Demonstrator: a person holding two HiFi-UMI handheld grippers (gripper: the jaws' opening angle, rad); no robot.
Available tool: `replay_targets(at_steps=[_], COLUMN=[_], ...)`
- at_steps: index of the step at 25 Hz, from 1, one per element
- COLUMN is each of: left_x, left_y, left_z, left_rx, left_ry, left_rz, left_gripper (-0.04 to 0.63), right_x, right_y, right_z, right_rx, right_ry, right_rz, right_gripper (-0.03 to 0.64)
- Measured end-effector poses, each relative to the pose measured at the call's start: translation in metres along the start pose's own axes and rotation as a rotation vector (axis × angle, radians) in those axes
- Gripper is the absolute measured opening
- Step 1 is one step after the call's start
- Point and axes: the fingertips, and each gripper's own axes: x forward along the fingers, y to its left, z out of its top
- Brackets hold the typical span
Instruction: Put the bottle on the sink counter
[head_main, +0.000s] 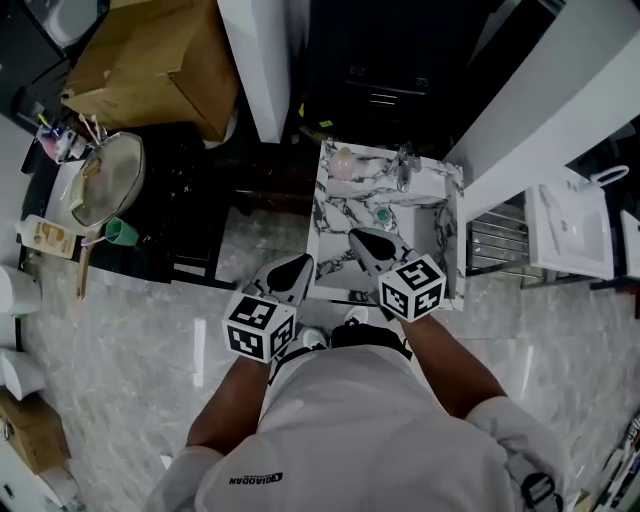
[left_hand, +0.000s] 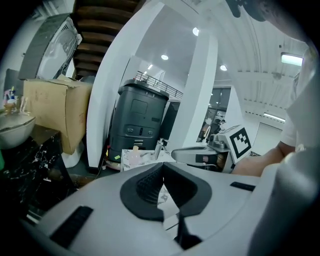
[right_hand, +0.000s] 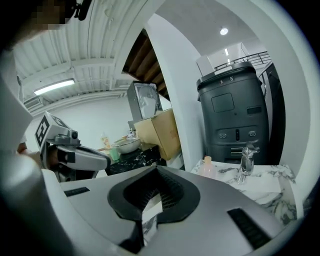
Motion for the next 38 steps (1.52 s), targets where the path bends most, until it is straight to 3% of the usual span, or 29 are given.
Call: replay_targets(at_steps=[13,22,38], left_x=[-0.037,-0.05,-0.04], left_y=[-0.041,-0.074,-0.188], left_z=[-0.002,-0.01,-0.027], left_rx=[0.065,0.074,0.088], left_ry=[-0.034,-0.034,-0.025], left_rz=[-0.07,-0.067,-0.078], left_gripper=[0.014,0.014,0.014], right_x=[-0.077,-0.114,-0.24], right_y=[0.048,0.061,0.053], right_z=[0.002,-0.003,-0.03], right_rx=[0.061,0.023,0.033], right_ry=[-0.124,-0.119,-0.131], right_rz=[-0.034,-0.008,-0.01], right_gripper=[0.04,0.04,0.04])
